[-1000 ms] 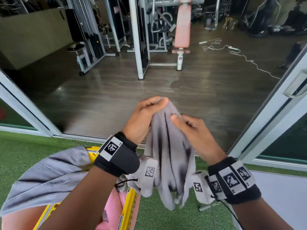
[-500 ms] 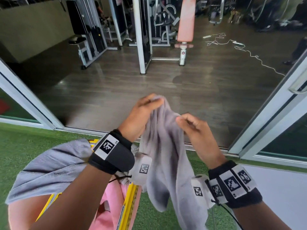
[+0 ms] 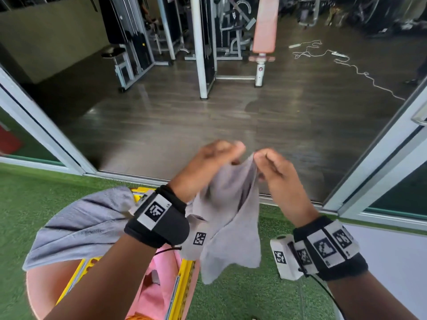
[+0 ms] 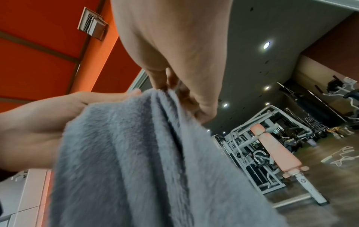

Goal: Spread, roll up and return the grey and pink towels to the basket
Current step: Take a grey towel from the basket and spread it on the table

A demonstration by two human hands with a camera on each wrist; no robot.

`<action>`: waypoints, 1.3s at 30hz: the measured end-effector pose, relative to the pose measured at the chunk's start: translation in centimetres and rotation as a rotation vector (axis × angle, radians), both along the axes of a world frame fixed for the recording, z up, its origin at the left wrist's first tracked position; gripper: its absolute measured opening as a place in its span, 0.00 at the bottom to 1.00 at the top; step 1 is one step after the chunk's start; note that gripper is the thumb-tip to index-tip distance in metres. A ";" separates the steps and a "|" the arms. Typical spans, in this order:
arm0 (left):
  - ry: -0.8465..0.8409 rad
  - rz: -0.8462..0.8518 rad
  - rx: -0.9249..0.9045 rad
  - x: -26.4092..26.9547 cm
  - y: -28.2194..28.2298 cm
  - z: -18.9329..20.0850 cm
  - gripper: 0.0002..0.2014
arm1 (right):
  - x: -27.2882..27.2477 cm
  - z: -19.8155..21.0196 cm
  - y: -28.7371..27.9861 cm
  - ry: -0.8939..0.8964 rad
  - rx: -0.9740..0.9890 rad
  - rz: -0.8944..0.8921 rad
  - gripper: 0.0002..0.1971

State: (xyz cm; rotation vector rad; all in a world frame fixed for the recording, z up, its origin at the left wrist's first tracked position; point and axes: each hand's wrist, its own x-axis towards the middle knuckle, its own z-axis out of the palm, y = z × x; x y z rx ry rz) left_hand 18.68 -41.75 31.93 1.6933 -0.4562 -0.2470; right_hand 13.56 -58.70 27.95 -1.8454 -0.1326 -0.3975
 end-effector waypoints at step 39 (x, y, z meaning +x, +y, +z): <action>-0.005 -0.055 -0.118 -2.4 0.1 0.2 0.21 | -0.6 2.4 -0.4 -0.005 -0.142 -0.090 0.04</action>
